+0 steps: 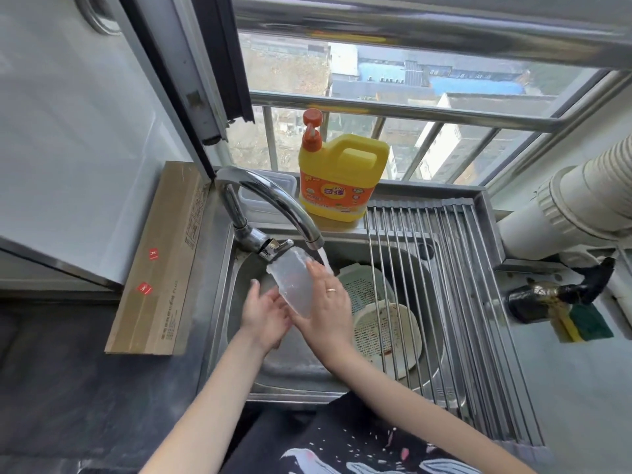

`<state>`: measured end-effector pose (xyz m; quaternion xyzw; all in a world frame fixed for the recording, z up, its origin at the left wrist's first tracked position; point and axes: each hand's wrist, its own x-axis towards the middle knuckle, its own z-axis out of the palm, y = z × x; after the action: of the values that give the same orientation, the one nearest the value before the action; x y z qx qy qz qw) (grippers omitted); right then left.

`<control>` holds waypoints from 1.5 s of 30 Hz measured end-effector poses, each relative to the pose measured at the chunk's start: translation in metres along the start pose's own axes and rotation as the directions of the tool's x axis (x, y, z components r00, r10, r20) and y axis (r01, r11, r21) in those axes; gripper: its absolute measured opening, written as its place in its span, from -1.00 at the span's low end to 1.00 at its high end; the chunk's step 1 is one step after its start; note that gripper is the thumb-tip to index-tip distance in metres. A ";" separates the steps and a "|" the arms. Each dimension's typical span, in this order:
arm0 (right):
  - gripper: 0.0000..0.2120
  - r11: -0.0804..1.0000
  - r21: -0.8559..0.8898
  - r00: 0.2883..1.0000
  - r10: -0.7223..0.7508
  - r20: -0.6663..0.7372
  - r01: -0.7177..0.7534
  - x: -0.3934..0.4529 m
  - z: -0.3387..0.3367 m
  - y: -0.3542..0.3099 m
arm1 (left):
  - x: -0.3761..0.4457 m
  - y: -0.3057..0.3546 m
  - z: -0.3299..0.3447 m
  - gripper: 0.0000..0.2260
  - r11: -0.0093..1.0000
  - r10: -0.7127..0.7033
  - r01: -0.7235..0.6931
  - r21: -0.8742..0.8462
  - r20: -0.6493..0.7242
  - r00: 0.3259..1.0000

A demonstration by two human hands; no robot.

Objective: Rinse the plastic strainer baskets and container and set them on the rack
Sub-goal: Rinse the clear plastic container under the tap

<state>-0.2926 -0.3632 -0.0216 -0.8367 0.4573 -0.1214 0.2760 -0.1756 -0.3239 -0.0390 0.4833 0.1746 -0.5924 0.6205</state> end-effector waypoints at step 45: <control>-0.38 0.661 0.346 0.664 0.313 0.679 -0.665 -0.036 -0.097 0.058 | -0.012 0.000 -0.018 -0.63 0.730 -0.121 0.134 0.670 -0.066 0.990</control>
<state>-0.3967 -0.3923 0.0260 -0.5452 0.5140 0.0847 0.6568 -0.1717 -0.3025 -0.0382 0.6666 -0.0126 -0.6523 0.3607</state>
